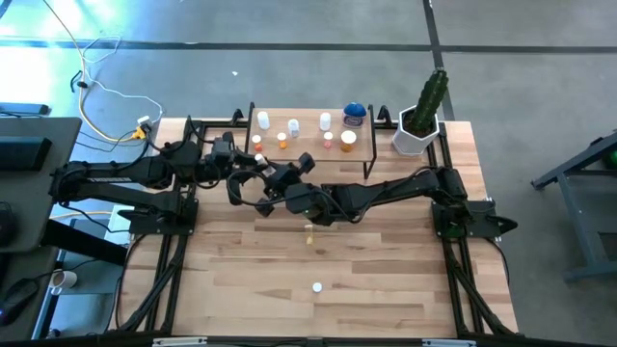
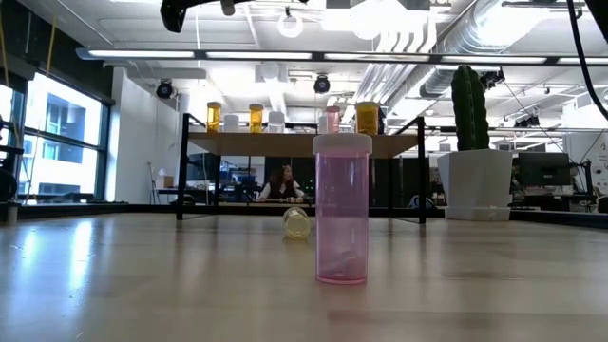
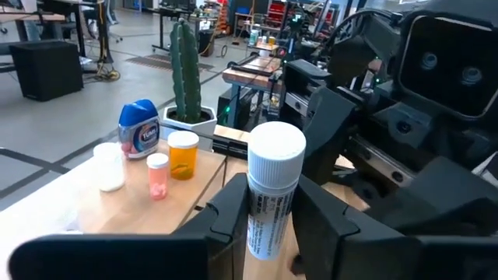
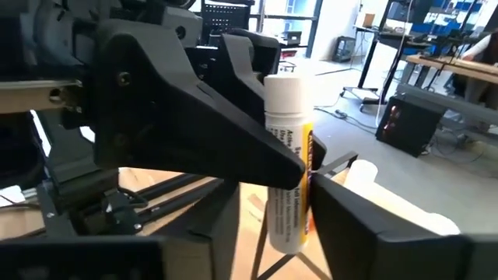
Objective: Pick and place medicine bottles onto shelf by color
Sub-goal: Put the white pill bottle on the shelf
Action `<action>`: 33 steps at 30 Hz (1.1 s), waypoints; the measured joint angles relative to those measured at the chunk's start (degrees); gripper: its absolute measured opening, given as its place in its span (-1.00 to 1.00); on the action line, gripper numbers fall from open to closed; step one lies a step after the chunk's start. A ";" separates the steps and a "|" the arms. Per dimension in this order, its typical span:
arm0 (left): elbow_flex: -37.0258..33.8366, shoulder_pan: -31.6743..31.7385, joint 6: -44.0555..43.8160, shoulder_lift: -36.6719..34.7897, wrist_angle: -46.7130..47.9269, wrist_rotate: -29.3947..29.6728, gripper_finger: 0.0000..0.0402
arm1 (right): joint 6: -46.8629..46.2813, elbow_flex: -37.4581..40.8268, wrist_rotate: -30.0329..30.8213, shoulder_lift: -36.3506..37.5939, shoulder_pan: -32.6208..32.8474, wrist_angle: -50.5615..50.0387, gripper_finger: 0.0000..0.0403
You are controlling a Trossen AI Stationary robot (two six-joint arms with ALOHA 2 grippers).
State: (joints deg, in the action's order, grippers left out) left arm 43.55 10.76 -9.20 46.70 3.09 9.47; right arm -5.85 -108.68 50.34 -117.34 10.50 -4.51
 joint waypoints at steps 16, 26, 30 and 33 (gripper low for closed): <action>0.02 3.74 1.00 -1.68 8.36 -9.00 -0.64 | -4.31 0.02 -15.37 6.66 -1.85 -13.16 -0.08; 0.02 9.64 -2.70 -1.66 8.97 -31.43 -0.64 | 3.96 0.00 -36.89 9.59 -8.43 -13.10 -0.08; 0.02 11.54 -3.15 -1.66 9.06 -37.48 -0.63 | 6.19 0.00 -45.96 10.58 -11.53 -13.19 -0.08; 0.02 12.39 -3.30 -1.29 7.20 -42.04 -0.63 | 6.28 0.00 -56.82 11.13 -14.23 -11.75 -0.08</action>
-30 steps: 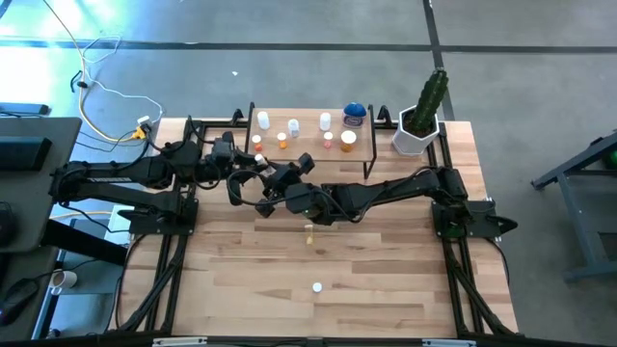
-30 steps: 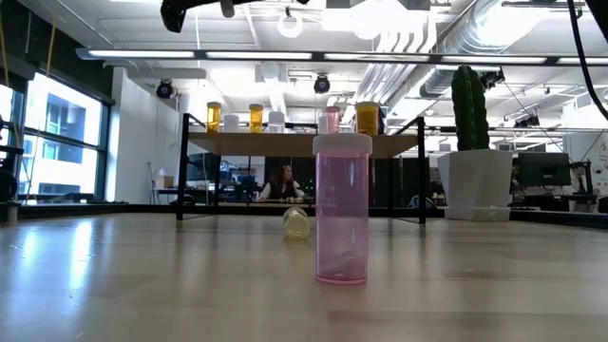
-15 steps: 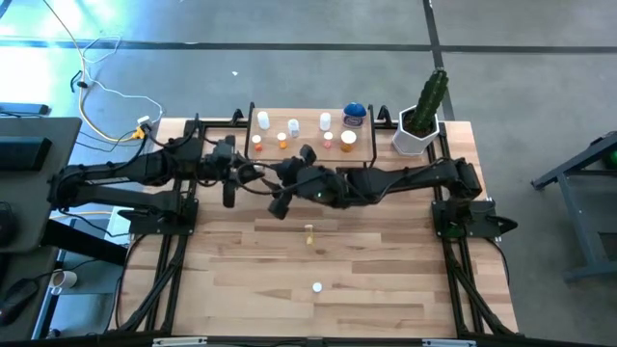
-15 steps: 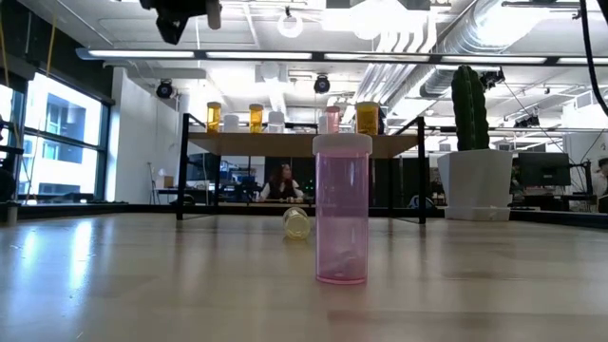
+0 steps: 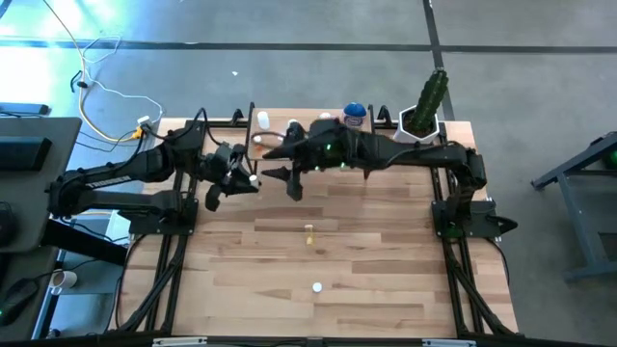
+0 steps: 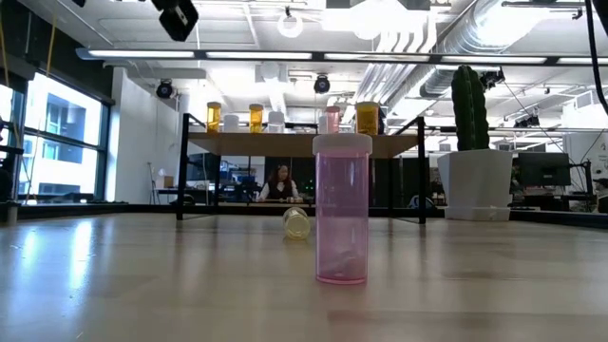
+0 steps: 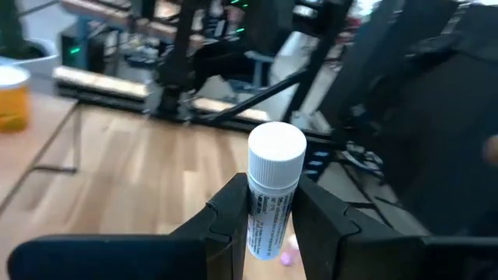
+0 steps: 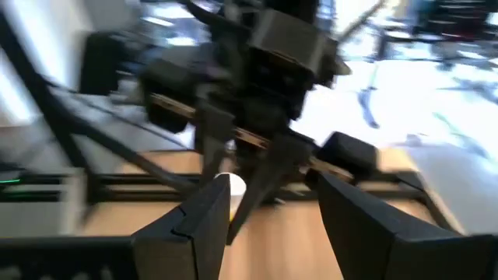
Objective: Pick and place medicine bottles onto shelf by color
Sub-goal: Put the white pill bottle on the shelf
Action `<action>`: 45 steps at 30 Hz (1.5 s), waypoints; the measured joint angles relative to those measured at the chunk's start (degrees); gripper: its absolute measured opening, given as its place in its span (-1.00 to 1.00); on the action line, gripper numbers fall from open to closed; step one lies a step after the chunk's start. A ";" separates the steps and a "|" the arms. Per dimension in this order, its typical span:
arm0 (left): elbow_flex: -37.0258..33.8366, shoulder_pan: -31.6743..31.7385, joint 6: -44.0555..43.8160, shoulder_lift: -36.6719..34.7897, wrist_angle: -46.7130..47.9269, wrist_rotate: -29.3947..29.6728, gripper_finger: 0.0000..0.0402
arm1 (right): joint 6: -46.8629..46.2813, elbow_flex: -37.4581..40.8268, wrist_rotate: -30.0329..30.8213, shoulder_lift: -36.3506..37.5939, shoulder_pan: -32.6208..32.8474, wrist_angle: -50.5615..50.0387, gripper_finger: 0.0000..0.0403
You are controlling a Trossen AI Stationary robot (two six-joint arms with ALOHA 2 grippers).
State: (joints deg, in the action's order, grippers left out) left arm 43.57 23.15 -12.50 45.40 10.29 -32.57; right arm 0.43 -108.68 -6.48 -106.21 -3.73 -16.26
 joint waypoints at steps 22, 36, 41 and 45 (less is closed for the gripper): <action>0.02 0.14 -11.89 19.02 -34.61 -15.89 -0.63 | -1.67 0.00 -46.19 -0.13 -11.68 -0.41 -0.09; 7.94 1.17 -13.48 28.70 -39.44 -22.45 -0.63 | -1.90 0.00 -51.03 -0.20 -12.04 -1.98 -0.09; 10.42 2.82 -14.40 31.12 -37.84 -24.44 -0.63 | -3.26 0.00 -52.69 -0.20 -12.13 -3.08 -0.09; 11.45 3.82 -14.69 31.37 -37.38 -26.38 -0.63 | -3.07 0.00 -54.06 -0.20 -12.36 -4.19 -0.09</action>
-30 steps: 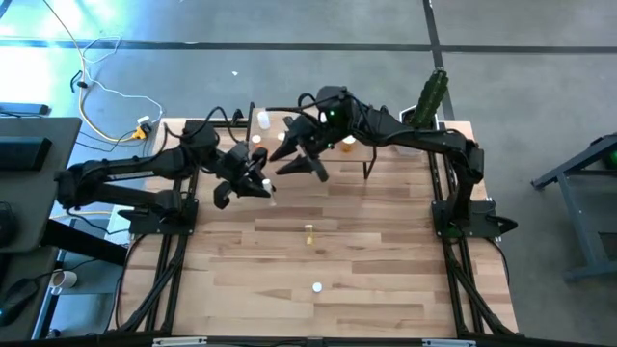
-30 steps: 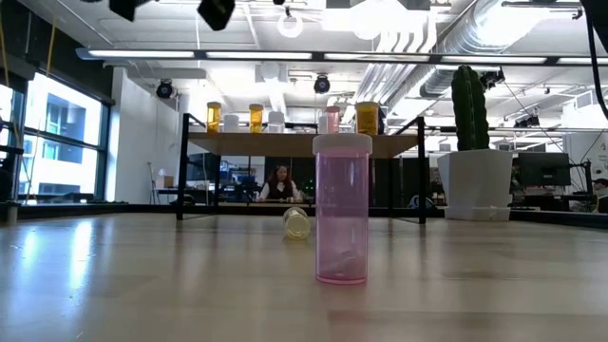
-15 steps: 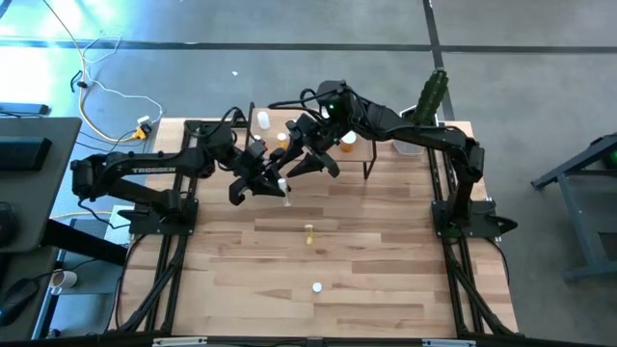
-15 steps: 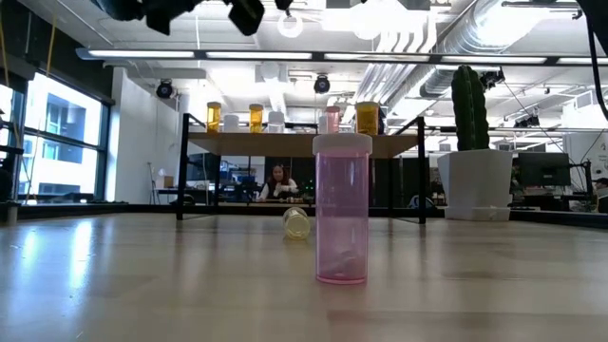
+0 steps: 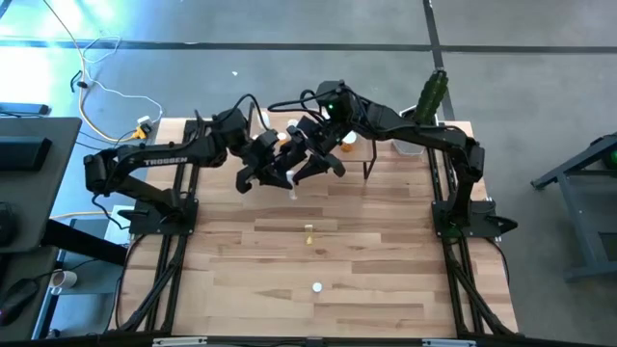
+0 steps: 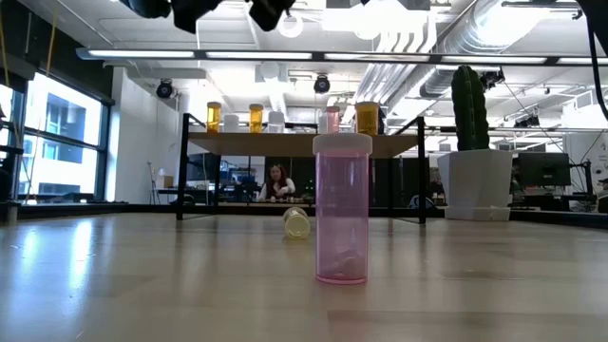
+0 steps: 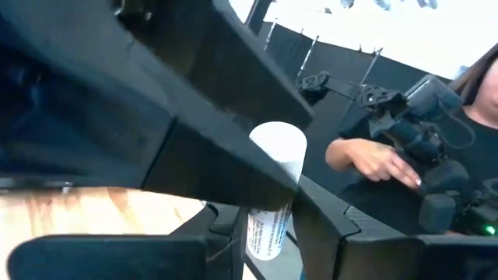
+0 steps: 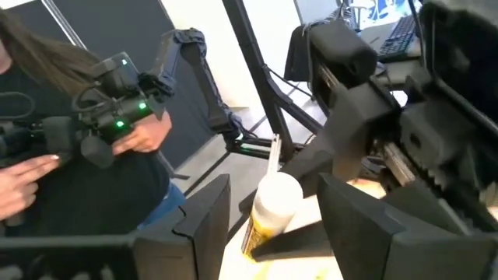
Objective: Pick and place medicine bottles onto shelf by color
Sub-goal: Put the white pill bottle on the shelf
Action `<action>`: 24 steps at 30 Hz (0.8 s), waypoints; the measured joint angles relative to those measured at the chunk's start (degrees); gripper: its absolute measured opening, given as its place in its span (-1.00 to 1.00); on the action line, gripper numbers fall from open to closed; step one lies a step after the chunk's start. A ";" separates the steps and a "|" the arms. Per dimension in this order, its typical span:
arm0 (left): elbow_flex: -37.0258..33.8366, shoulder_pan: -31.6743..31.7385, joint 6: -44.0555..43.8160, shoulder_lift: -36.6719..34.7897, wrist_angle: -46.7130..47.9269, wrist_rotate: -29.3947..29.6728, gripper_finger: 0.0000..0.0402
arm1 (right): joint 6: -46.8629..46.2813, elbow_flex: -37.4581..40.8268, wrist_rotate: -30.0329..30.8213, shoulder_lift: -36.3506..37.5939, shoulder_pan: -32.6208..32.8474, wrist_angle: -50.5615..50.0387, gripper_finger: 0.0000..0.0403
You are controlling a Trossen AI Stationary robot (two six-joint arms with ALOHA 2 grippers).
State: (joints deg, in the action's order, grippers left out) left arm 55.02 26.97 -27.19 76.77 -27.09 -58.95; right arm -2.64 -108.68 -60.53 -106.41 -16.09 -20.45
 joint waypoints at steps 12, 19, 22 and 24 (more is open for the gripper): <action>1.49 0.52 0.77 0.00 0.72 -1.04 -0.63 | -1.85 -0.07 0.08 0.02 -0.43 -0.56 -0.25; 1.56 0.56 1.38 0.00 0.52 -1.06 -0.63 | -2.67 -0.07 0.00 0.02 -0.43 -0.83 -0.47; 1.56 0.56 1.41 0.00 0.52 -1.06 -0.63 | -3.14 -0.07 0.00 0.02 -0.43 -0.87 -0.50; 1.56 0.56 1.36 0.00 0.52 -1.06 -0.63 | -3.38 -0.07 0.00 0.02 -0.43 -0.89 -0.53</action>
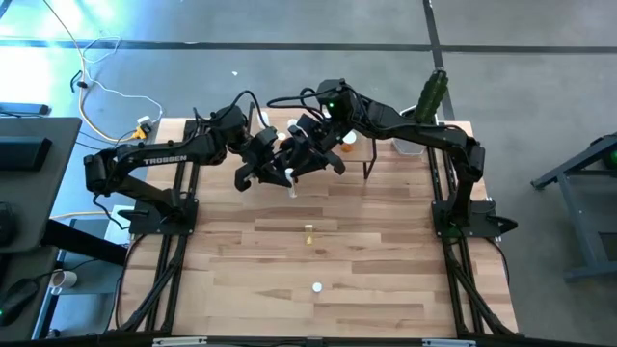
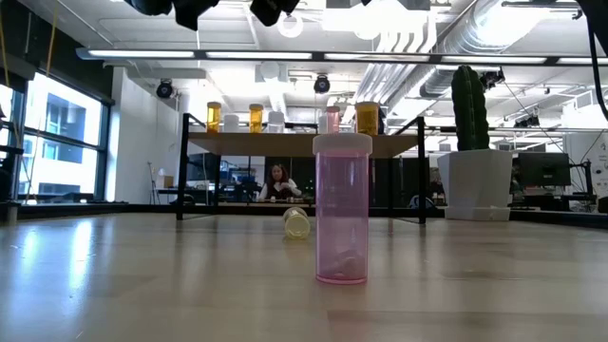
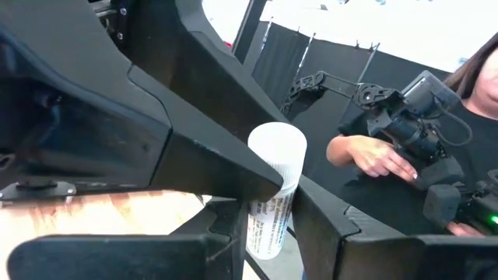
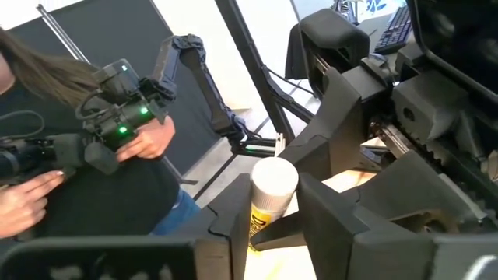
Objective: Pick and place medicine bottles onto shelf by color
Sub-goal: Put the white pill bottle on the shelf
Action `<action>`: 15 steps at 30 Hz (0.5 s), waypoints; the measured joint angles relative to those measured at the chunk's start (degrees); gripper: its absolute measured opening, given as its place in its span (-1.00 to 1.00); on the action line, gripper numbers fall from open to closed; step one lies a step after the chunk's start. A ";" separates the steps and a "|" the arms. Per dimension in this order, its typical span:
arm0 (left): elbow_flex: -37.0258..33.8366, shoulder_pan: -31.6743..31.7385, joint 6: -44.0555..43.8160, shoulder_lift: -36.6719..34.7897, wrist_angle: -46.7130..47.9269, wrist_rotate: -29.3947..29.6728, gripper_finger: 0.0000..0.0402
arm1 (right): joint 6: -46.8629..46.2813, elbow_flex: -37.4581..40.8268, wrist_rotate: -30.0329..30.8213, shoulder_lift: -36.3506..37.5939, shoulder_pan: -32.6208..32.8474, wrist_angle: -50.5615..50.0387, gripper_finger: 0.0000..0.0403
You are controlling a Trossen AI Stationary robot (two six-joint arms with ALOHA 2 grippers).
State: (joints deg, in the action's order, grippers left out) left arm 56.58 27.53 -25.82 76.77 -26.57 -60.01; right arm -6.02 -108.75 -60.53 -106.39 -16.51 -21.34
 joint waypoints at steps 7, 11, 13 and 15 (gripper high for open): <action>0.00 0.00 -0.56 -0.04 0.04 -0.22 -0.63 | -1.60 0.00 0.04 0.02 0.00 -0.07 -0.74; 0.00 0.00 -0.83 -0.07 0.05 -0.38 -0.63 | -3.16 0.00 0.25 0.02 0.00 0.41 -0.70; 0.04 0.00 -0.84 -0.09 0.04 -0.64 -0.63 | -3.13 0.00 0.65 0.02 0.08 0.74 -0.62; 0.04 0.00 -0.68 -0.09 0.05 -0.65 -0.63 | -2.62 0.00 1.10 0.01 0.29 0.89 -0.50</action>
State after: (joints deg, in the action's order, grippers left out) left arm 56.62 27.53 -26.51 76.69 -26.52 -60.66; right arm -8.64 -108.75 -59.43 -106.37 -16.22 -20.45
